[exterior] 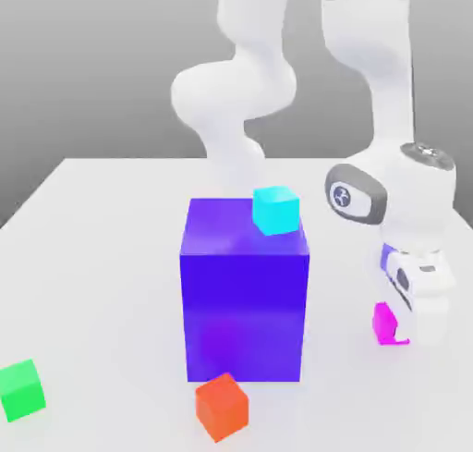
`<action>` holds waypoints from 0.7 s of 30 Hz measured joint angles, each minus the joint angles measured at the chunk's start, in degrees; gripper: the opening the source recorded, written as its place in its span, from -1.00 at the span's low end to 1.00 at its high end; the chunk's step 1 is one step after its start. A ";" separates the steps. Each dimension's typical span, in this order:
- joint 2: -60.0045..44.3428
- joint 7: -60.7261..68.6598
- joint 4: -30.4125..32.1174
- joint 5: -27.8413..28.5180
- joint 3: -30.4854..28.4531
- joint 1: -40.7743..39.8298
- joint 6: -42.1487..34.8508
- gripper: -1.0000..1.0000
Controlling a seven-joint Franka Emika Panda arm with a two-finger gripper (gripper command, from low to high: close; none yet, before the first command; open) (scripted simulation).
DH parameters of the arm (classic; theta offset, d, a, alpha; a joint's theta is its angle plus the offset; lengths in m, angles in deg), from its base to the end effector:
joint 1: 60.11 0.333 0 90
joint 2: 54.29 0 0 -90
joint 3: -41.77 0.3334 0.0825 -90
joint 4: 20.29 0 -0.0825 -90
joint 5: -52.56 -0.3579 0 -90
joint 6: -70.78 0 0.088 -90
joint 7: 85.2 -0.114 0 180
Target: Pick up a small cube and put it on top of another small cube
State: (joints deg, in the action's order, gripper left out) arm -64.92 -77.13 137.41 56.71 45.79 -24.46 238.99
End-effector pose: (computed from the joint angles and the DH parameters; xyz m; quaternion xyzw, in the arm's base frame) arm 0.2914 0.2493 0.1977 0.8998 0.4363 -0.0003 0.0010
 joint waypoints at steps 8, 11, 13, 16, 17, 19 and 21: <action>6.31 4.45 -8.38 -13.31 -4.03 -11.81 -9.61 -1.00; 5.70 5.59 -14.11 -18.47 -7.45 -19.35 -12.54 -1.00; 4.74 5.83 -16.34 -19.29 -10.15 -23.74 -14.16 -1.00; 3.30 5.99 -18.69 -19.36 -14.47 -29.08 -16.26 -1.00; 2.90 6.04 -19.32 -19.32 -15.89 -30.60 -16.87 -1.00; 2.20 6.17 -20.45 -19.28 -18.72 -33.48 -18.04 -1.00; 1.59 6.26 -21.47 -19.17 -21.60 -36.31 -19.16 -1.00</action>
State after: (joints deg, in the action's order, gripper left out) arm -63.33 -70.87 115.94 37.54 24.20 -60.77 219.83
